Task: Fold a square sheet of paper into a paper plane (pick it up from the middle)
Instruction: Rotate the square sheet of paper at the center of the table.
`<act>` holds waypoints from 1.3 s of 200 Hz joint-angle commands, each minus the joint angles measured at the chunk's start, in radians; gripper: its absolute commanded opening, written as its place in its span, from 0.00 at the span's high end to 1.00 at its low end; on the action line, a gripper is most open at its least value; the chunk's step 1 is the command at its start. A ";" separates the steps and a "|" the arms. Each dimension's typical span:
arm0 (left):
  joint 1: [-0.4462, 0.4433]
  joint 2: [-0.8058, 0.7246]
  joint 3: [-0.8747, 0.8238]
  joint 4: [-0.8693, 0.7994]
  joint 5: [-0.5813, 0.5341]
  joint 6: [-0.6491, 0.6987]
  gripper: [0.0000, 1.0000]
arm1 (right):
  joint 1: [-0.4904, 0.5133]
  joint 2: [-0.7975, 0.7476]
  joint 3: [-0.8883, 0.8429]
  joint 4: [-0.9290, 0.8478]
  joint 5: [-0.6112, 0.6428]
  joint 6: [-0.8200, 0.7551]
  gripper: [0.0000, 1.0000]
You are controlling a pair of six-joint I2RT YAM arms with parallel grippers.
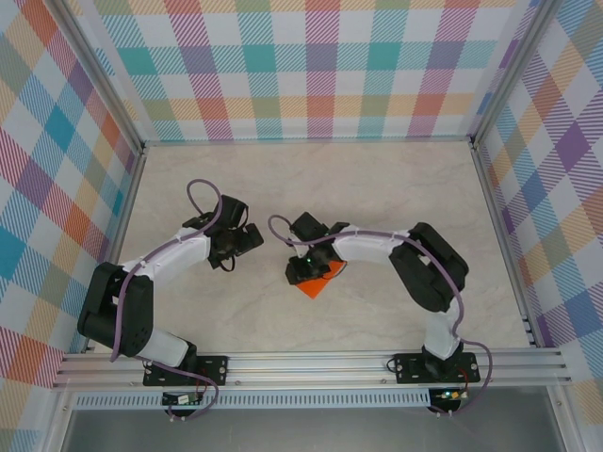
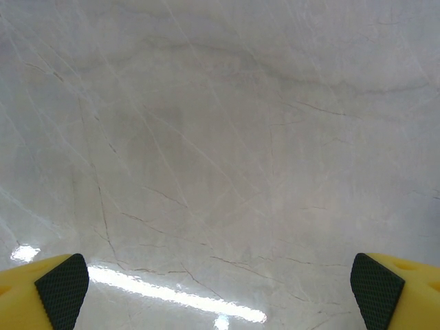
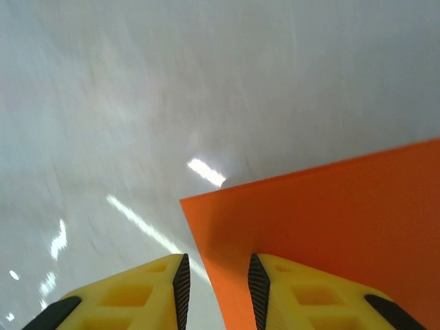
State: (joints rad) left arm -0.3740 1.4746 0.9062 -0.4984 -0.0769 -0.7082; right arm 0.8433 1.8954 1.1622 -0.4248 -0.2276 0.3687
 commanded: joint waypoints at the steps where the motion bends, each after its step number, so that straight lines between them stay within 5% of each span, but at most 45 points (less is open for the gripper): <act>1: 0.017 0.014 0.025 0.012 0.055 0.025 0.00 | -0.031 -0.084 -0.076 -0.108 0.010 -0.135 0.68; 44: 0.016 0.024 0.014 0.071 0.179 0.028 0.00 | -0.134 -0.164 -0.054 -0.077 0.213 0.190 0.48; 100: 0.014 0.012 -0.038 0.174 0.378 0.021 0.00 | -0.228 -0.051 0.021 -0.107 0.315 0.360 0.44; 147: -0.008 0.024 -0.053 0.188 0.449 0.002 0.00 | -0.241 0.086 0.138 -0.109 0.247 0.308 0.44; 202: -0.022 0.032 -0.062 0.158 0.398 -0.034 0.00 | -0.241 0.172 0.280 -0.072 0.106 0.111 0.47; 260: 0.014 0.020 -0.064 0.101 0.307 -0.079 0.00 | -0.110 -0.054 0.145 -0.182 0.229 0.060 0.23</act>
State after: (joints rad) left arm -0.3820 1.4975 0.8566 -0.3603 0.2695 -0.7532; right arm 0.6537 1.9343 1.3632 -0.5259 -0.0376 0.4625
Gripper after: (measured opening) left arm 0.998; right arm 0.734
